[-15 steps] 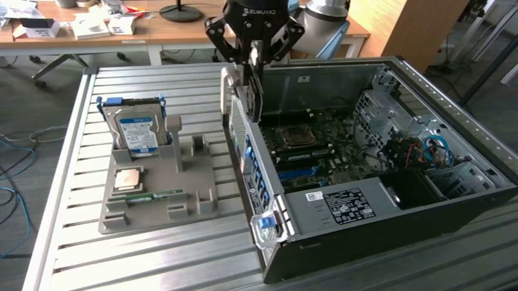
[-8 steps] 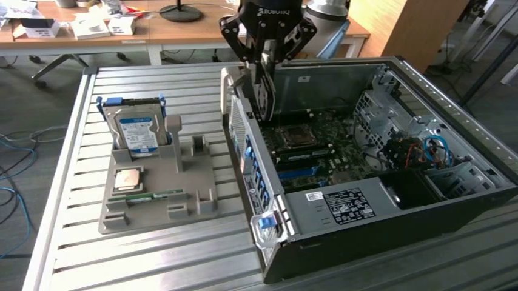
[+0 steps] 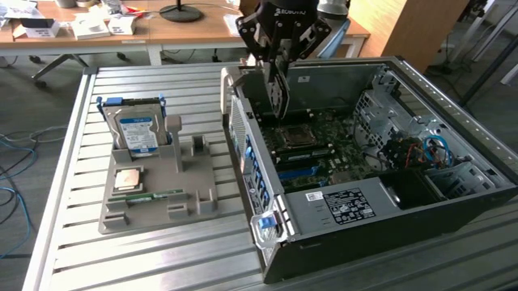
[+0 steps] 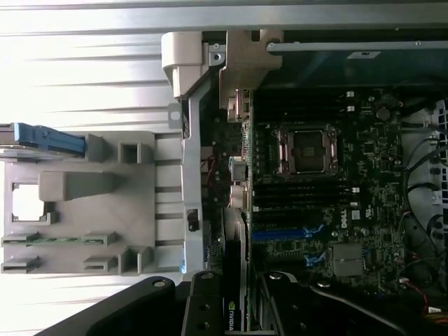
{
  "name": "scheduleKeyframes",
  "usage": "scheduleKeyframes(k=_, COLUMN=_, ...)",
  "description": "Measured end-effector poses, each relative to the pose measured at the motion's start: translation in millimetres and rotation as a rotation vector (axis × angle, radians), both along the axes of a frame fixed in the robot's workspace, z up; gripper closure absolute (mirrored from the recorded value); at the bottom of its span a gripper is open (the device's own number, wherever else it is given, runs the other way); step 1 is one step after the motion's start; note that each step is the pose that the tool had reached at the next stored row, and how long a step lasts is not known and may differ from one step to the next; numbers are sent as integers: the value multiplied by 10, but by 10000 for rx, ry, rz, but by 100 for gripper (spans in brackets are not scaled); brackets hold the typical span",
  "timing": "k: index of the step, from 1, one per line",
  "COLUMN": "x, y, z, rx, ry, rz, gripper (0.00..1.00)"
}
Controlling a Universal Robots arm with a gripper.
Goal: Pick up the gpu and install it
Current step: 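Pick up the gpu and move the gpu toward the slot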
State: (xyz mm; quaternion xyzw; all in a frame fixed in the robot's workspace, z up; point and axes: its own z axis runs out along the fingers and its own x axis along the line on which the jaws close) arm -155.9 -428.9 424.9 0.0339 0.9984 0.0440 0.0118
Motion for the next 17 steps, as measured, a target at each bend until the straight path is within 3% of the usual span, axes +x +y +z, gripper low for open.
scheduleKeyframes(k=17, x=433, y=0, z=1, rx=237, ry=1, rz=3, gripper=74)
